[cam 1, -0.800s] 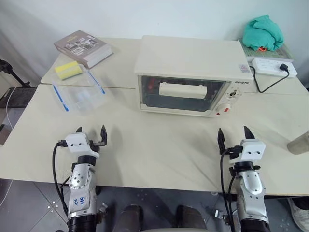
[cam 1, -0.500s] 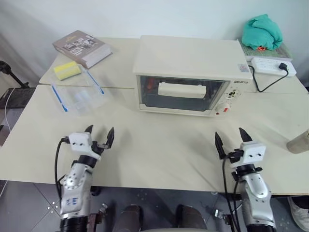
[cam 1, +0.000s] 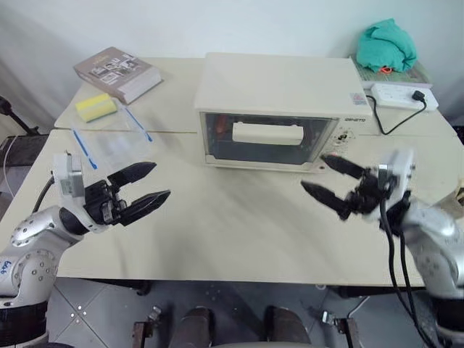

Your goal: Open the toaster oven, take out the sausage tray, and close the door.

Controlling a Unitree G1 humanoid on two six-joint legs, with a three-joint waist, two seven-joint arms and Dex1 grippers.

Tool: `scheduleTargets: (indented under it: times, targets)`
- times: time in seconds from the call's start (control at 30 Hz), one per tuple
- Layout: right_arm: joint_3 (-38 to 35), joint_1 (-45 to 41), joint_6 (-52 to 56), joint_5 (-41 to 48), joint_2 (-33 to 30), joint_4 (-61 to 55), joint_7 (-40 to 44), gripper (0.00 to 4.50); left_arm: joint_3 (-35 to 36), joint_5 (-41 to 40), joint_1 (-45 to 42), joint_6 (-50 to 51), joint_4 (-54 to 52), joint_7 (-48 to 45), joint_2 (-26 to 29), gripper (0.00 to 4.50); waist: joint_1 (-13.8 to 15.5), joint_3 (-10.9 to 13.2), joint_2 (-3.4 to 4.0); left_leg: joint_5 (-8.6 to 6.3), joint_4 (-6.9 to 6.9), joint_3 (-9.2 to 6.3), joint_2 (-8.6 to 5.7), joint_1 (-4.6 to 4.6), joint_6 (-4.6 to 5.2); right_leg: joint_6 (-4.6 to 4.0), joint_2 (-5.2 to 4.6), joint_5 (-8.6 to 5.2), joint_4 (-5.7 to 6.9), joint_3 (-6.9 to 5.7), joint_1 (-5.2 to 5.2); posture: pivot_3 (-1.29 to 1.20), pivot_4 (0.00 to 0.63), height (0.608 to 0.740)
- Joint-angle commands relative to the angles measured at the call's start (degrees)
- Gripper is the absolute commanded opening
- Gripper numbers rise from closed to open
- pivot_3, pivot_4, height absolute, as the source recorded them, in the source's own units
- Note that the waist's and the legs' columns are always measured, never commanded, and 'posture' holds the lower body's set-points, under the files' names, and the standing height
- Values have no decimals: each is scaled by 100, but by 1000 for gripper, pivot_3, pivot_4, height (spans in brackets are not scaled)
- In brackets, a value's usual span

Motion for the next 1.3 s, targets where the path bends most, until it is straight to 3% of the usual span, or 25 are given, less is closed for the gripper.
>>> scheduleTargets:
  times: [0.03, 0.13, 0.57, 0.97, 1.1, 1.2, 1.3]
  targets:
    - [191, -263, 177, -136, 58, 241, 288, 4420, 45, 200, 24, -546, -146, -373, -222, 4500, 7, -1, -1, -6, -2, 1, 12, 0, -7, 0, 10, 0, -1, 0, -2, 0, 150, 740]
    - [280, -541, 107, -282, 239, 406, 389, 4420, -1, -71, 128, -156, -399, -195, -287, 4500, 25, 0, -6, -21, 0, 4, 35, -6, -19, -1, 32, 1, 2, -2, -13, 0, 150, 740]
    - [373, -1098, -308, -793, 848, 758, 866, 4420, 87, 79, 400, -337, -671, 110, -621, 4500, 20, -1, -8, -23, 13, 27, 38, -29, -17, -2, 34, 3, 6, 18, -47, 0, 150, 740]
    - [723, -49, -1009, -1422, 398, -326, 1872, 4420, 89, 152, 137, -141, -220, 229, -513, 4500, 18, -1, -9, -25, 6, 31, 40, -30, -19, -2, 37, 3, 11, 21, -58, 0, 150, 740]
    - [707, 174, -1890, -2014, 594, 165, 1666, 4500, -199, 154, -454, 198, 199, 650, -757, 3626, 20, -1, -9, -25, 15, 36, 41, -29, -19, -3, 37, 4, 16, 26, -58, 0, 150, 740]
    - [585, 213, -2118, -2016, 812, 478, 1482, 4500, -587, 621, -1034, -119, 509, 762, -1128, 2701, 45, -2, -15, -25, 26, 35, 40, -28, -19, -3, 37, 4, 20, 26, -53, 0, 150, 740]
    - [593, 258, -2315, -2090, 809, 631, 1535, 4500, -743, 578, -1589, -44, 759, 1012, -1561, 1762, 42, 2, -23, -26, 43, 33, 38, -35, -16, -4, 36, 5, 19, 26, -47, 0, 150, 740]
